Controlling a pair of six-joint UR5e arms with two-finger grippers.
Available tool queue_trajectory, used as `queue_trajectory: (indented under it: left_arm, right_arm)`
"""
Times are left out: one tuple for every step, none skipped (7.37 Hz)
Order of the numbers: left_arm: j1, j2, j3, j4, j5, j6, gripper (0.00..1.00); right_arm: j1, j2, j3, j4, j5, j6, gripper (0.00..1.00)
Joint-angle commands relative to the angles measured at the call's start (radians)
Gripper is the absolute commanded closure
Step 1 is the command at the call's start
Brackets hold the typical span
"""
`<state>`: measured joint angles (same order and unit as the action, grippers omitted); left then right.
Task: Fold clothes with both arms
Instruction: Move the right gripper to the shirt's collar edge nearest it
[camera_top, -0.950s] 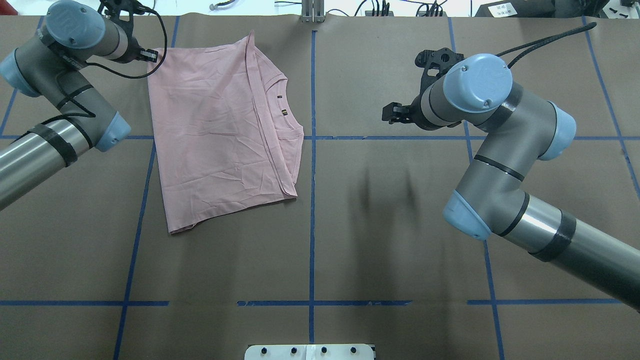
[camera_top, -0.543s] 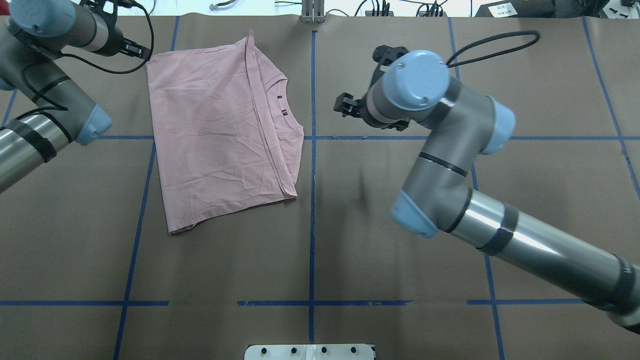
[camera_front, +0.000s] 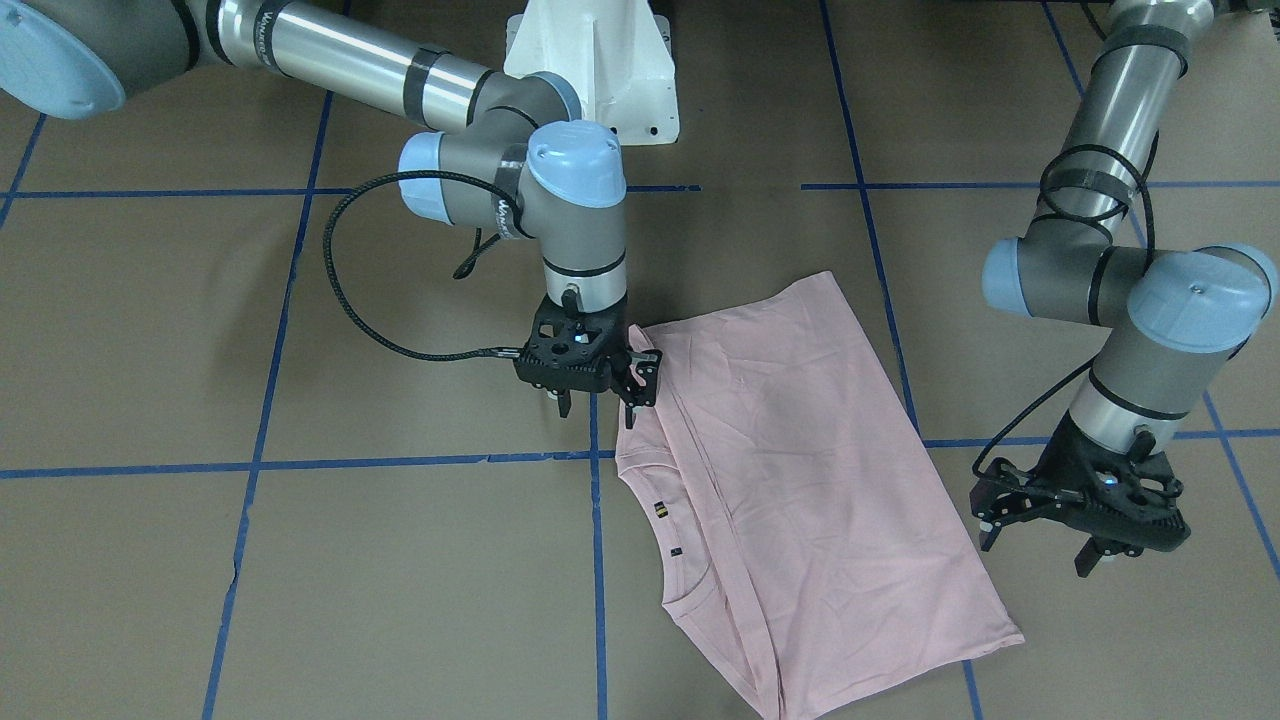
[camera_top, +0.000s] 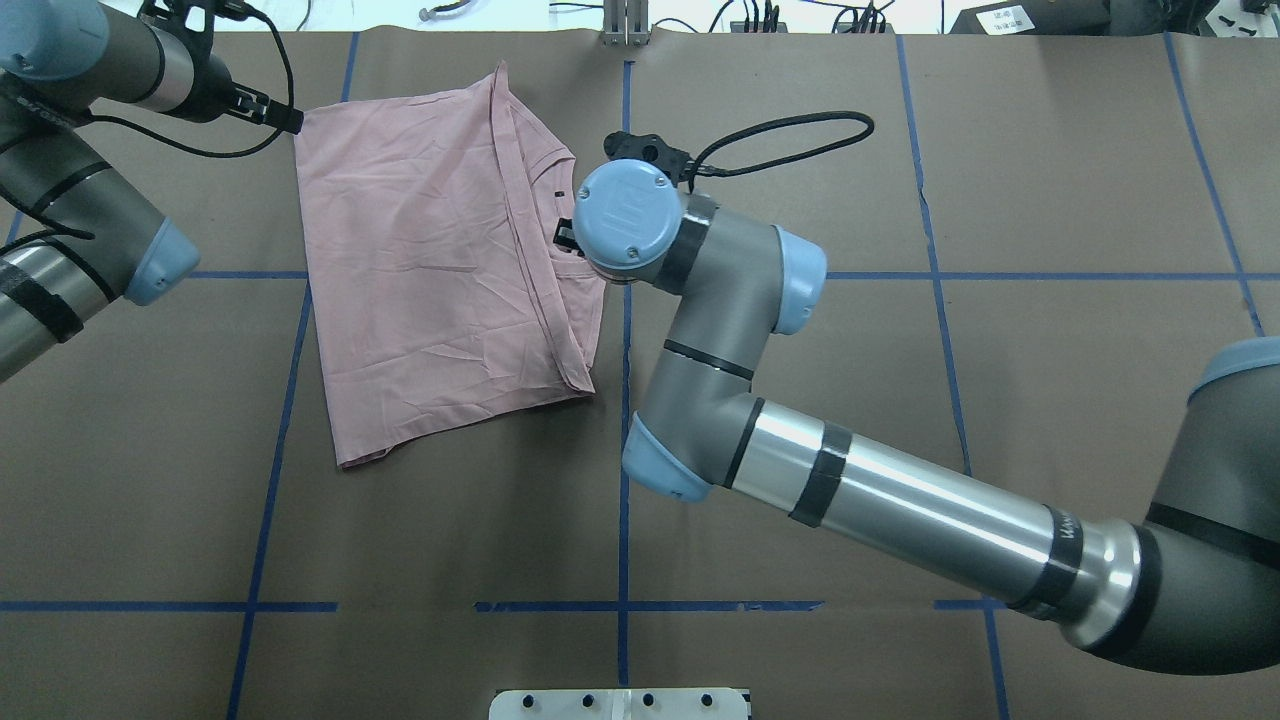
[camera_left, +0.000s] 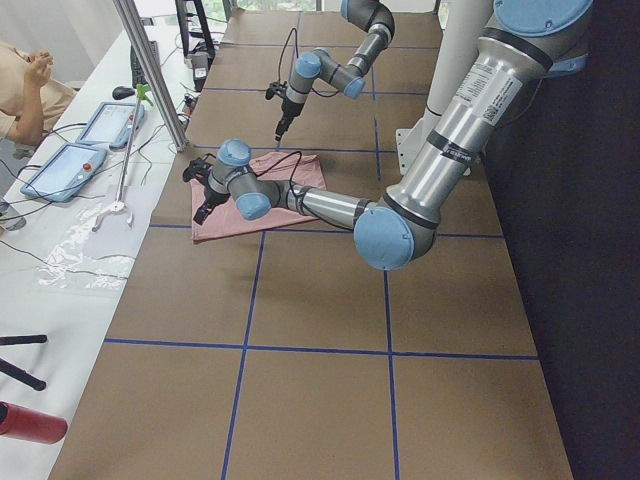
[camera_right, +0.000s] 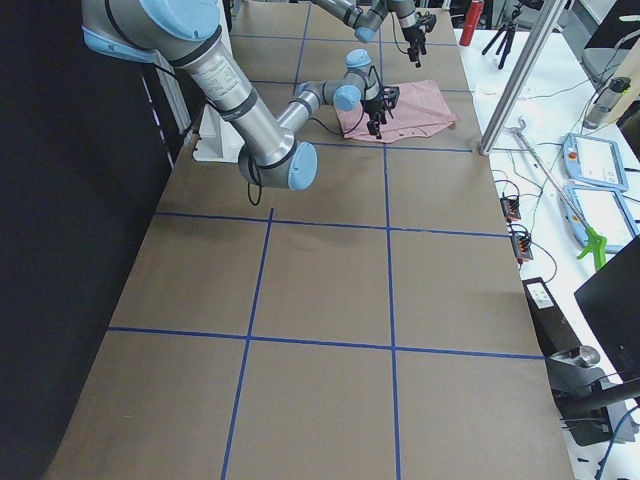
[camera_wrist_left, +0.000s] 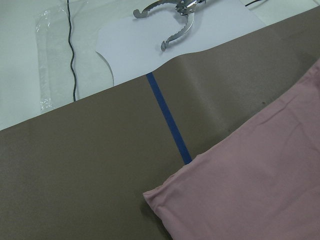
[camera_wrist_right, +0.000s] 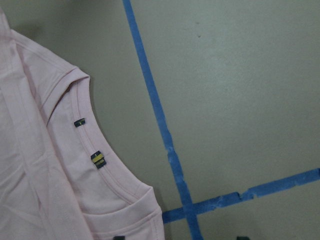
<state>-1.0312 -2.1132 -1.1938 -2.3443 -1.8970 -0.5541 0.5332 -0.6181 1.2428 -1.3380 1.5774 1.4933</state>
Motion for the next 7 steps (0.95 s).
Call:
queue_trajectory:
  left_arm:
    - [0.005, 0.001, -0.003, 0.0, -0.001, -0.006, 0.0]
    - [0.005, 0.002, -0.004, -0.001, -0.001, -0.006, 0.0]
    - [0.005, 0.002, -0.003, 0.0, -0.001, -0.006, 0.0]
    - [0.005, 0.006, -0.004, -0.001, -0.001, -0.006, 0.0]
    - [0.005, 0.007, -0.01, 0.0, -0.002, -0.006, 0.0]
    - [0.006, 0.007, -0.01, -0.001, -0.001, -0.006, 0.0]
    - [0.006, 0.009, -0.01, -0.001, -0.001, -0.006, 0.0]
  right_arm:
    - [-0.019, 0.063, -0.113, 0.0, -0.017, -0.011, 0.3]
    - [-0.027, 0.078, -0.144, 0.0, -0.036, -0.01, 0.35]
    - [-0.029, 0.078, -0.154, 0.003, -0.039, -0.013, 0.38]
    - [-0.044, 0.089, -0.169, 0.005, -0.057, -0.013, 0.41]
    - [-0.056, 0.087, -0.172, 0.005, -0.063, -0.014, 0.41]
    - [-0.059, 0.09, -0.178, 0.005, -0.065, -0.014, 0.42]
    - [-0.062, 0.089, -0.18, 0.009, -0.068, -0.014, 0.44]
